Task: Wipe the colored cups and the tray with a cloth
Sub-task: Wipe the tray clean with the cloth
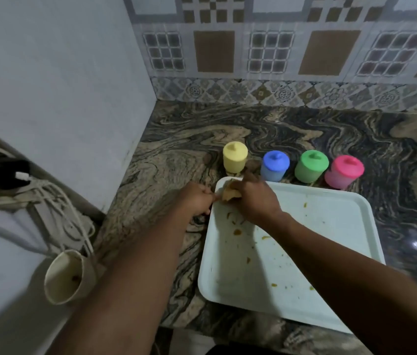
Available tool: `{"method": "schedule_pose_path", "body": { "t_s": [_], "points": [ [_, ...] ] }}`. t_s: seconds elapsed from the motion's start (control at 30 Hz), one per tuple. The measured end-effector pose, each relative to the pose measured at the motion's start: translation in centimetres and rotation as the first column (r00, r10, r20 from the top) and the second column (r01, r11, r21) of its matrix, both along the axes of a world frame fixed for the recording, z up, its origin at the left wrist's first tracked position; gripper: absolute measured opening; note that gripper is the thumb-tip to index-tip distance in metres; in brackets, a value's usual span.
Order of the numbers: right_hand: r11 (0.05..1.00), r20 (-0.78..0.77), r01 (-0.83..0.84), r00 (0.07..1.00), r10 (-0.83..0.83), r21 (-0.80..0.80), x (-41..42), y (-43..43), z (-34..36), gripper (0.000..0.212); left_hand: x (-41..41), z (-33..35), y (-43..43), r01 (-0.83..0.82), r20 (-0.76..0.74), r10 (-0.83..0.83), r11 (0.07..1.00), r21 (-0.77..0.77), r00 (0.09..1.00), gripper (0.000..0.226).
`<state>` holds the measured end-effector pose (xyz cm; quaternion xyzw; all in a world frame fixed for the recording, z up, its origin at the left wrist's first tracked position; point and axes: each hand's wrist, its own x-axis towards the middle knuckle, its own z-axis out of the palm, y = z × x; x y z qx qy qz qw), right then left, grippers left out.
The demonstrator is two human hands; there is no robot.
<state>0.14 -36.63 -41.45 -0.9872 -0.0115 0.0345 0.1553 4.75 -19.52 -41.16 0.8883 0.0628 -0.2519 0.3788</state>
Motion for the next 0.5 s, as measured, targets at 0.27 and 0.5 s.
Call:
{"method": "schedule_pose_path", "body": {
  "t_s": [0.27,0.5],
  "points": [
    [0.995,0.094,-0.011,0.995,0.020,-0.100,-1.8,1.0,-1.6,0.049,0.0,-0.7,0.1,-0.012,0.026,0.013,1.000,-0.017,1.000,0.022],
    [0.997,0.075,-0.037,0.996,0.042,-0.068,-2.2,1.3,-1.7,0.049,0.5,-0.3,0.2,0.029,0.026,-0.029,1.000,0.000,0.999,0.023]
  ]
}}
